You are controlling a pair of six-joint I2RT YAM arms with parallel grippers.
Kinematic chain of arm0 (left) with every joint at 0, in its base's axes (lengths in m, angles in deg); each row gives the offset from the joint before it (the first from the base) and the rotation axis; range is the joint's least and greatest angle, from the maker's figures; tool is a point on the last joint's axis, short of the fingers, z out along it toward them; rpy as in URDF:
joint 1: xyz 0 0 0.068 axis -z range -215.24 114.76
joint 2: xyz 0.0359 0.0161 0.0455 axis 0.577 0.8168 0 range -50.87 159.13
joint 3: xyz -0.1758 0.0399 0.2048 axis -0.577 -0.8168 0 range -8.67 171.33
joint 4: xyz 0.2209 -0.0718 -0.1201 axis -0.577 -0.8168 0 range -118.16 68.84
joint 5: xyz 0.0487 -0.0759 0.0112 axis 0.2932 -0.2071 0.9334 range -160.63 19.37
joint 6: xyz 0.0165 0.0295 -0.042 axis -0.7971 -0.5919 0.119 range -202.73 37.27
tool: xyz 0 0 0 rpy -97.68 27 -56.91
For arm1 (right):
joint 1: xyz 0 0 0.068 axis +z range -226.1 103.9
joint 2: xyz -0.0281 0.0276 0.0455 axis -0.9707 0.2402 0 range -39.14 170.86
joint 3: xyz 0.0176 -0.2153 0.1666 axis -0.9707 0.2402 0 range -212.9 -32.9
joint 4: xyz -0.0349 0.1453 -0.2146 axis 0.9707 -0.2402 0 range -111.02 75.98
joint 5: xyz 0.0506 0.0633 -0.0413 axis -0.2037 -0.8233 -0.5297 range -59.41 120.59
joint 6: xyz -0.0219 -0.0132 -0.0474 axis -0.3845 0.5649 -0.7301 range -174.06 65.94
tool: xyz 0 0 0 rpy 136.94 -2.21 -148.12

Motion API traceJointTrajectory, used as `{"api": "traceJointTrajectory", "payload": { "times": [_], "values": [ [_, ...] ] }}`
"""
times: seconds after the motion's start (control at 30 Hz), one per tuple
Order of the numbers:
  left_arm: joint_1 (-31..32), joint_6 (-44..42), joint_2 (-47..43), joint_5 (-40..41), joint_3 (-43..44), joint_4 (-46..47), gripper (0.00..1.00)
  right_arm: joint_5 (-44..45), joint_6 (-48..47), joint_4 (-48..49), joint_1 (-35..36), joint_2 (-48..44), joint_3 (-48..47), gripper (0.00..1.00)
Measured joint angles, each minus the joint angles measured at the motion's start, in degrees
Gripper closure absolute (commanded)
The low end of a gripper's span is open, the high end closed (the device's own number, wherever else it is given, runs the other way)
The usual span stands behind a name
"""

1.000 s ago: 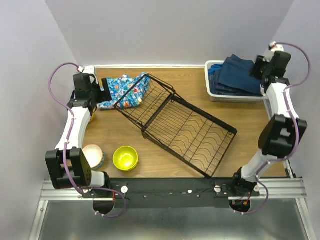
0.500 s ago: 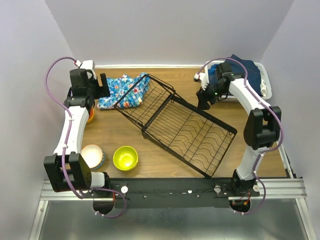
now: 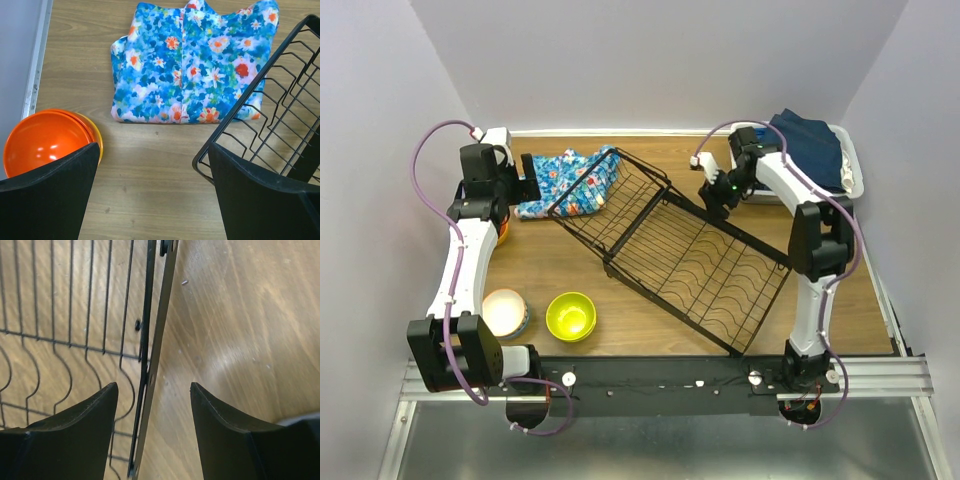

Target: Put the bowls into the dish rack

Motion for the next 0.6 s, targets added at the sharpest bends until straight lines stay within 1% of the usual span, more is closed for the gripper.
{"api": "traceJointTrajectory", "payload": {
  "times": [0.03,0.13,0.17,0.23,0.27,0.33,0.37,0.43,0.47,0.53,0.6],
  "values": [
    [0.0,0.0,0.0,0.0,-0.07,-0.11,0.01,0.35,0.35,0.15,0.33,1.07,-0.46,0.34],
    [0.0,-0.09,0.0,0.0,-0.26,-0.48,0.01,1.31,1.77,0.72,1.25,3.74,-1.57,0.41],
    [0.0,-0.11,0.0,0.0,-0.33,-0.57,0.01,1.53,2.38,1.03,1.44,4.24,-1.68,0.47],
    [0.0,-0.26,0.0,0.02,-0.33,-0.79,0.01,2.21,3.85,1.64,1.66,4.61,-1.77,0.51],
    [0.0,-0.28,0.0,0.02,-0.33,-0.83,0.01,2.47,4.63,1.88,1.73,4.63,-1.88,0.58],
    [0.0,-0.28,0.0,0.0,-0.33,-0.94,0.01,3.26,6.75,2.29,1.77,4.7,-2.75,0.65],
    [0.0,-0.28,0.0,0.0,-0.33,-0.96,0.01,3.43,9.18,1.86,1.9,4.72,-3.32,0.73],
    [0.0,-0.26,0.02,0.0,-0.33,-0.96,0.01,3.96,12.09,1.16,2.27,4.96,-4.5,0.79],
    [0.0,-0.26,0.02,0.0,-0.33,-0.98,0.01,4.15,14.05,0.81,2.6,5.25,-5.31,0.85],
    [0.0,-0.26,0.04,0.0,-0.33,-0.96,0.01,4.46,18.25,0.68,3.04,5.49,-6.49,0.9],
    [0.0,-0.28,0.13,0.0,-0.33,-0.98,0.01,5.27,19.65,1.11,3.17,5.49,-6.56,0.98]
  ]
}}
